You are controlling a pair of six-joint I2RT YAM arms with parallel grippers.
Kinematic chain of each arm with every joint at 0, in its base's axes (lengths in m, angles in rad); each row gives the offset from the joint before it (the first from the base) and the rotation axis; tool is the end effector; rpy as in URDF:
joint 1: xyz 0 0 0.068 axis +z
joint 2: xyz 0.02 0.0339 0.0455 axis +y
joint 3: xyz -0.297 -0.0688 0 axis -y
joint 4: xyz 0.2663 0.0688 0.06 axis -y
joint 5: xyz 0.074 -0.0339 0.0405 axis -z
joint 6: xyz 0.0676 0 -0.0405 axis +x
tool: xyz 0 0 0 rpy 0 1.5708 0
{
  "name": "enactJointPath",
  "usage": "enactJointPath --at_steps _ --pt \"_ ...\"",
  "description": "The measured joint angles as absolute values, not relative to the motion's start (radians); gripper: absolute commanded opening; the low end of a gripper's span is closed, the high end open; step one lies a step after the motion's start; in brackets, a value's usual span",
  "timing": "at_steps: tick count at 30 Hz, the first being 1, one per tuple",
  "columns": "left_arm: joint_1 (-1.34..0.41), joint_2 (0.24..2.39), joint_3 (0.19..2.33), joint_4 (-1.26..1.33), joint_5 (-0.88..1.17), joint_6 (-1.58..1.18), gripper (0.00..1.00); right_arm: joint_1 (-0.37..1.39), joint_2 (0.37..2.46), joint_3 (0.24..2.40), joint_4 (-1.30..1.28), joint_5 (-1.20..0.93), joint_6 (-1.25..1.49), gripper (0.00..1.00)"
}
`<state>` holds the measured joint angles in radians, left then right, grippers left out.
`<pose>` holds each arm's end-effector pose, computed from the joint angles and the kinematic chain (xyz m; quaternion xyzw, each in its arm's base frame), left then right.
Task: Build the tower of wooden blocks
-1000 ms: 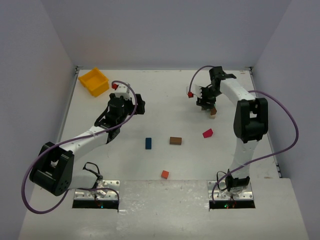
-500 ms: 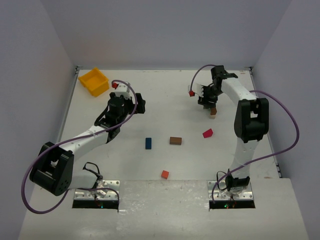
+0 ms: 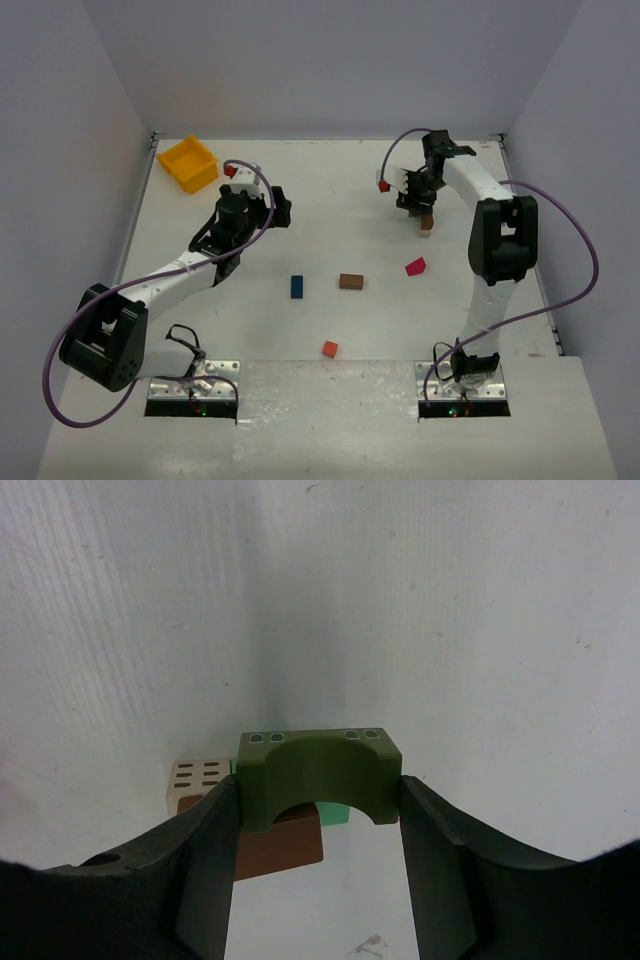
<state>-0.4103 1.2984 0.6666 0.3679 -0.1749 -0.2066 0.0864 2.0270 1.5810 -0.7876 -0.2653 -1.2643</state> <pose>0.3038 -0.1193 0.2540 0.0276 0.7923 -0.1178 0.5981 0.4598 0.0576 0.1880 -0.6282 0.7488 0.0160 0.2107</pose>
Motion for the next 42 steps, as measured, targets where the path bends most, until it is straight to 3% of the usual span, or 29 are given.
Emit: enactJointPath --at_steps 31,42 --pt "-0.410 1.298 0.667 0.353 -0.183 -0.208 1.00 0.080 2.027 1.605 -0.780 -0.238 -1.248 0.39" --pt "-0.410 1.298 0.667 0.353 -0.183 -0.208 1.00 0.081 2.013 1.607 -0.730 -0.370 -1.186 0.38"
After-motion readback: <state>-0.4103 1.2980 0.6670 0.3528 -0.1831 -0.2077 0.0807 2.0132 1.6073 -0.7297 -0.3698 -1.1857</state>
